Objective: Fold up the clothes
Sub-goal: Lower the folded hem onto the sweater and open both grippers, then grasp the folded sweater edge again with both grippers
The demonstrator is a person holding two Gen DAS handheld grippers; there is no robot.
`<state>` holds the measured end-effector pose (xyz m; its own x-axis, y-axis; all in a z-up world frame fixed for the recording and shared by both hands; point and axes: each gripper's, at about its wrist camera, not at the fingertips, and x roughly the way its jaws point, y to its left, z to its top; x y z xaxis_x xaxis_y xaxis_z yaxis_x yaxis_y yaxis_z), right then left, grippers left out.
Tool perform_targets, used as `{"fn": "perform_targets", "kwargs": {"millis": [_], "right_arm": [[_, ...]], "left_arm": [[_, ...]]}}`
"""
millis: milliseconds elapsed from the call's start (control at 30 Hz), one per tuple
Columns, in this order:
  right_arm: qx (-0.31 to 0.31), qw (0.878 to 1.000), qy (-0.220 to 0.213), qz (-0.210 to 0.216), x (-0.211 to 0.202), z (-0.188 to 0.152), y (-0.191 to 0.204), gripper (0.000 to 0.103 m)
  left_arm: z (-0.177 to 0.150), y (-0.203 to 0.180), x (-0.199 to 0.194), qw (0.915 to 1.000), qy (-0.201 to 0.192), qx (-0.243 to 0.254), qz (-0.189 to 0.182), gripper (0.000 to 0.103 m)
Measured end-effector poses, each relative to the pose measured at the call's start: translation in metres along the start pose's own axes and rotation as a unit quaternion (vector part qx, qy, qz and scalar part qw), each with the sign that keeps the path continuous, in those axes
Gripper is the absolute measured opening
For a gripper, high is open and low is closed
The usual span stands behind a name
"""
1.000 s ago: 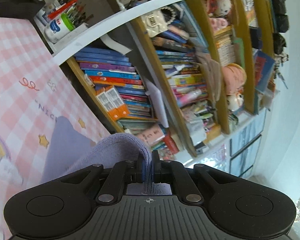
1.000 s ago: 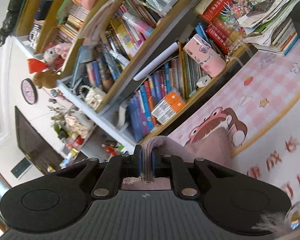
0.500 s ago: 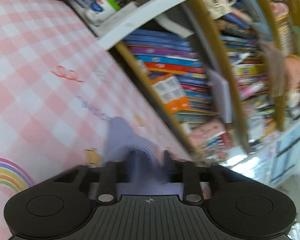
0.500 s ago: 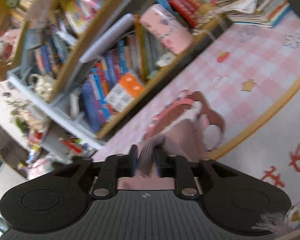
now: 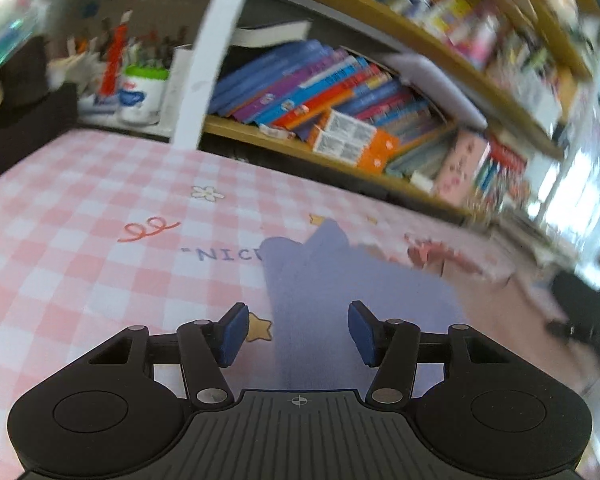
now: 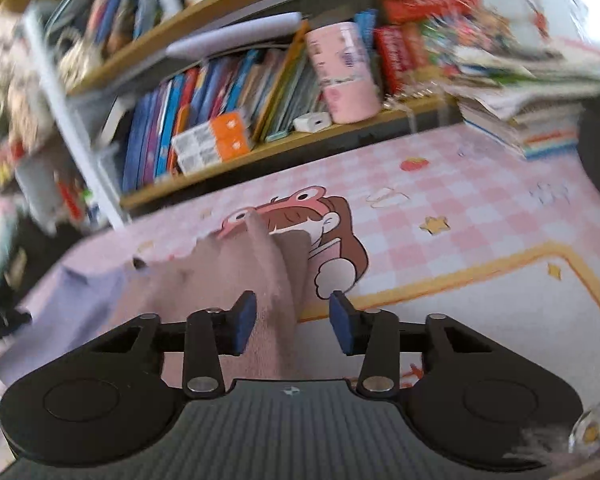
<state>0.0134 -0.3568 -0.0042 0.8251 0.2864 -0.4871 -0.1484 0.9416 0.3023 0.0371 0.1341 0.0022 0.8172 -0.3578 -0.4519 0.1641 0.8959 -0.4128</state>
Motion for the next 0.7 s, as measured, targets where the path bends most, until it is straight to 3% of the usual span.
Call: {"fn": "perform_targets", "kwargs": {"millis": [33, 67, 100, 167, 267, 333, 433, 500, 567, 600, 700], "right_arm": [[-0.009, 1.000, 0.006, -0.002, 0.006, 0.000, 0.001, 0.013], [-0.004, 1.000, 0.004, 0.003, 0.006, 0.002, 0.001, 0.007], [0.002, 1.000, 0.001, 0.009, 0.006, 0.004, 0.000, 0.007], [0.019, 0.998, -0.046, 0.042, -0.012, 0.011, -0.001, 0.006], [0.032, 0.997, -0.062, 0.032, -0.015, 0.013, -0.003, 0.006], [0.042, 0.999, -0.024, 0.008, 0.006, 0.009, -0.008, 0.006], [0.058, 0.998, -0.003, 0.006, 0.016, 0.004, -0.015, 0.008], [0.067, 0.998, 0.002, 0.008, 0.018, 0.004, -0.019, 0.019], [0.067, 0.998, 0.000, 0.007, 0.013, 0.007, -0.022, 0.031], [0.064, 0.998, 0.001, 0.010, 0.012, 0.008, -0.021, 0.034], [0.069, 0.997, 0.016, 0.021, 0.012, 0.006, -0.024, 0.034]], "left_arm": [[0.000, -0.002, 0.001, 1.0000, 0.000, 0.006, -0.001, 0.015], [0.001, -0.004, 0.003, 0.9999, 0.000, 0.013, -0.003, 0.006], [0.001, -0.007, 0.004, 0.9998, 0.000, 0.019, -0.004, 0.006], [0.002, -0.007, 0.005, 0.9998, -0.006, 0.018, -0.007, 0.006], [0.003, -0.003, 0.004, 0.9997, -0.021, 0.005, -0.012, 0.006], [-0.001, 0.002, 0.016, 1.0000, -0.004, -0.004, -0.003, 0.006], [-0.005, 0.006, 0.023, 0.9999, 0.012, -0.010, 0.006, 0.010], [-0.003, 0.007, 0.020, 0.9999, 0.008, -0.013, 0.002, 0.018], [0.000, 0.009, 0.018, 0.9998, 0.004, -0.017, 0.000, 0.045], [0.000, 0.011, 0.018, 0.9998, 0.003, -0.020, 0.001, 0.051], [0.000, 0.014, 0.026, 0.9994, 0.014, -0.032, 0.000, 0.053]]}}
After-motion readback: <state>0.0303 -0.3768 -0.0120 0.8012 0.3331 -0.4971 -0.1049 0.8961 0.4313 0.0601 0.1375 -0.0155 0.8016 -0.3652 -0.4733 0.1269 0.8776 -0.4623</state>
